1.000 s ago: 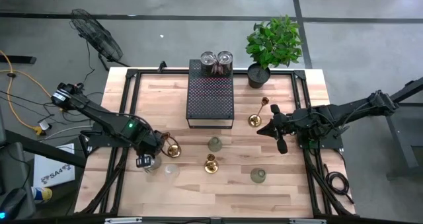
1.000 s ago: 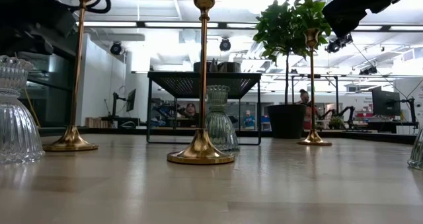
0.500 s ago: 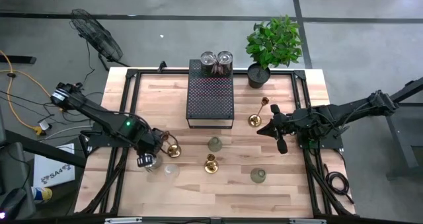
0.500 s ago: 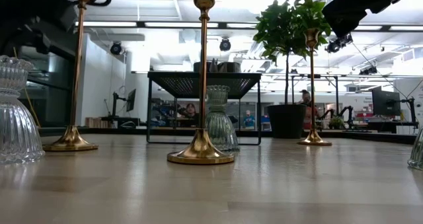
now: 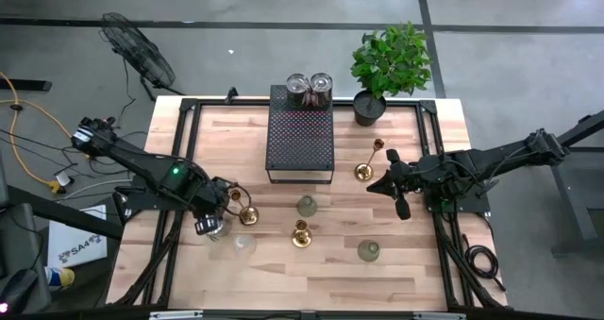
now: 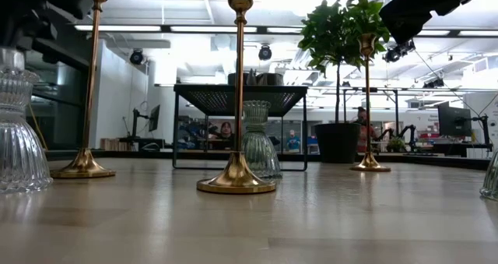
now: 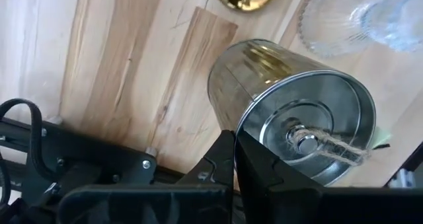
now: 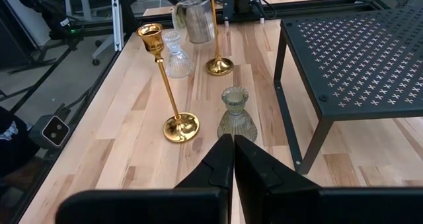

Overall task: Pick & Place candle stick holders
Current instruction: Put the silver scented candle on the shelf

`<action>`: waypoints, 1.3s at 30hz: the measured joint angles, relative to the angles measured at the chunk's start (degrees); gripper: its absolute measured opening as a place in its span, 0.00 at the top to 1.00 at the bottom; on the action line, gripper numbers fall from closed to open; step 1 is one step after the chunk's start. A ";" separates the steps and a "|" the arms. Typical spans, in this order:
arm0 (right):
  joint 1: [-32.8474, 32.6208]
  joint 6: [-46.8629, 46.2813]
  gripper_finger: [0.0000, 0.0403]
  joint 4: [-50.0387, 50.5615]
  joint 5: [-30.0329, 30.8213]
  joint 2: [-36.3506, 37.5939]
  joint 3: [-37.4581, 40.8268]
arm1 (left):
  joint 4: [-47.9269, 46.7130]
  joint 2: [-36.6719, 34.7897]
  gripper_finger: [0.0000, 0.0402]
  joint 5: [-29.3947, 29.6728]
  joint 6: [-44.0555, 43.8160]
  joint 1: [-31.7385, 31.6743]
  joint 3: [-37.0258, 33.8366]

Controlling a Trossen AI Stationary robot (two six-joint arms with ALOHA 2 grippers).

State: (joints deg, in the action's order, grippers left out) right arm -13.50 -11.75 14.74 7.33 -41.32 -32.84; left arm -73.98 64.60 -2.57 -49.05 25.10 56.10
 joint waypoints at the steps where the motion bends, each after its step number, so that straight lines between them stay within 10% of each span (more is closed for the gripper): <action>1: 0.00 -0.01 0.99 0.00 0.00 0.01 0.01 | -0.03 -0.16 1.00 0.35 -0.36 0.00 0.15; 16: 0.00 0.00 0.99 0.00 -0.02 0.00 0.01 | -4.81 -5.06 1.00 3.48 -5.01 -9.05 0.26; 39: -0.01 0.00 0.99 0.00 0.00 0.02 0.00 | 0.77 -3.73 1.00 3.60 14.48 -40.05 3.58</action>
State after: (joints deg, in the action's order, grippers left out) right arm -13.50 -11.75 14.74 7.33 -41.30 -32.84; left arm -73.21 60.87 1.03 -34.58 -14.95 59.68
